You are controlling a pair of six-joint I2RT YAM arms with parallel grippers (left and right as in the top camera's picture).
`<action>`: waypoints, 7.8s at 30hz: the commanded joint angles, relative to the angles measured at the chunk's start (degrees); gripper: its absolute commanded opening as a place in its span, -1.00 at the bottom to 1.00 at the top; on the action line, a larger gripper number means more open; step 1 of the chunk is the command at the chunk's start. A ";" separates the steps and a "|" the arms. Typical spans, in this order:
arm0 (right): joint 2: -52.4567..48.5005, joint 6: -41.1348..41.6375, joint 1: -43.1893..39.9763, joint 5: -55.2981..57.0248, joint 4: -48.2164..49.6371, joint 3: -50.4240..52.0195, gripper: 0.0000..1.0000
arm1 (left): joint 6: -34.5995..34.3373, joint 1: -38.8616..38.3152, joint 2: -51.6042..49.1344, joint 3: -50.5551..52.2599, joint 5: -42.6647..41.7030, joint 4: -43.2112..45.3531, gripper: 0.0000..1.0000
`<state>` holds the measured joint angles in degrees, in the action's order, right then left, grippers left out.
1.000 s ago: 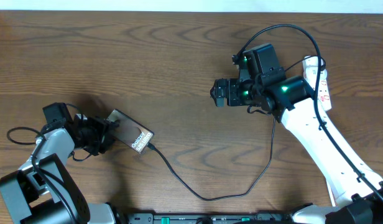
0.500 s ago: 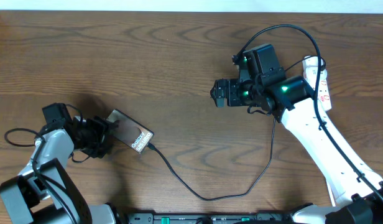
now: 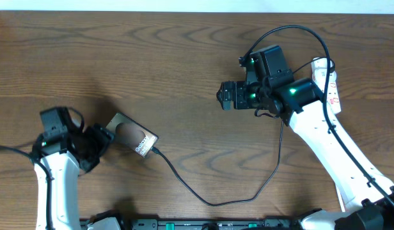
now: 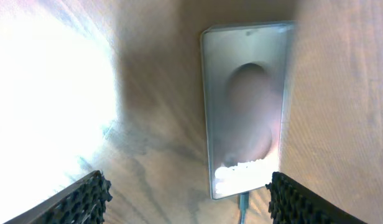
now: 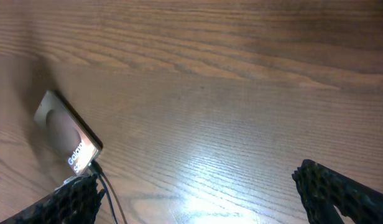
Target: Plug charger to phone and switch on socket
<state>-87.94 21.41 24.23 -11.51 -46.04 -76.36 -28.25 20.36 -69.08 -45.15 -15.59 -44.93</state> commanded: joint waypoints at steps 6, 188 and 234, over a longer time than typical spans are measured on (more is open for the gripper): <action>0.76 -0.70 0.24 0.68 -0.17 -0.46 0.99 | 2.45 -16.06 -0.48 -19.37 16.55 -8.87 0.64; -48.78 -34.25 -44.59 -17.05 -19.28 -32.76 0.99 | 15.76 -38.49 -0.52 -26.93 20.37 -9.46 0.85; -48.78 -36.28 -44.89 -16.33 -20.55 -36.92 0.98 | 15.76 -38.49 -0.52 -26.93 20.37 -9.46 0.85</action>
<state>-134.56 -13.43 -21.91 -22.79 -66.37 -114.52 -13.23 -18.02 -69.45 -71.37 3.64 -54.17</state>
